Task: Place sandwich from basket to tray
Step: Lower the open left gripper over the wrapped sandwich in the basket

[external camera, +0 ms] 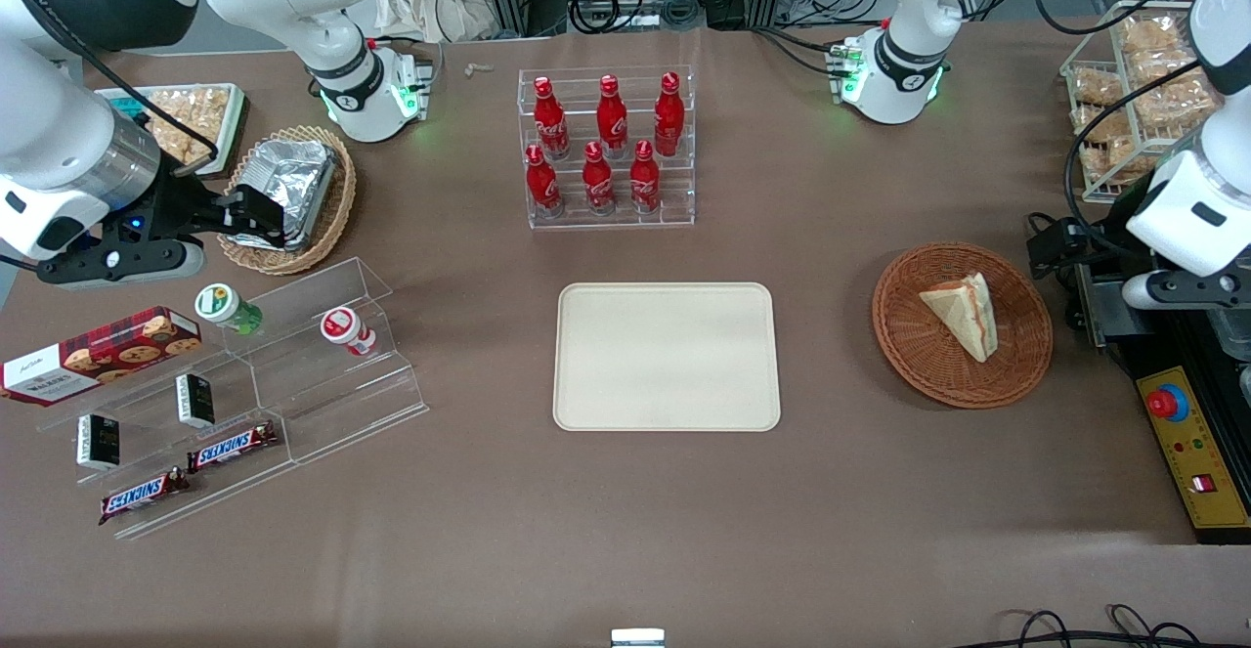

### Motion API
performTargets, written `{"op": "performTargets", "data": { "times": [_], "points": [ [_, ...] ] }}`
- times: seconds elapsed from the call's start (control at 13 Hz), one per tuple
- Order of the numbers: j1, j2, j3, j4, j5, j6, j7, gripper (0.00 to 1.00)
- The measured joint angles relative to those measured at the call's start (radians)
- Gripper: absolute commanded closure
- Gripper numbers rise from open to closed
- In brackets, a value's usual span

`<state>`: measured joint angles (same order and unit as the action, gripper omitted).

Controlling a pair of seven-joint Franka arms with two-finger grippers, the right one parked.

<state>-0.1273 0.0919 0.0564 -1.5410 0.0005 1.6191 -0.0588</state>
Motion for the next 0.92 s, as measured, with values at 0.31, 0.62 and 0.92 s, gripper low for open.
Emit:
{"op": "performTargets", "data": {
  "times": [0.31,0.62,0.92],
  "points": [
    [0.000,0.008,0.001,0.002,0.000,0.001,0.000,0.00],
    [0.006,0.041,0.006,-0.007,-0.001,-0.002,-0.005,0.00],
    [0.014,0.079,0.012,-0.078,-0.002,0.085,-0.075,0.00]
  ]
}}
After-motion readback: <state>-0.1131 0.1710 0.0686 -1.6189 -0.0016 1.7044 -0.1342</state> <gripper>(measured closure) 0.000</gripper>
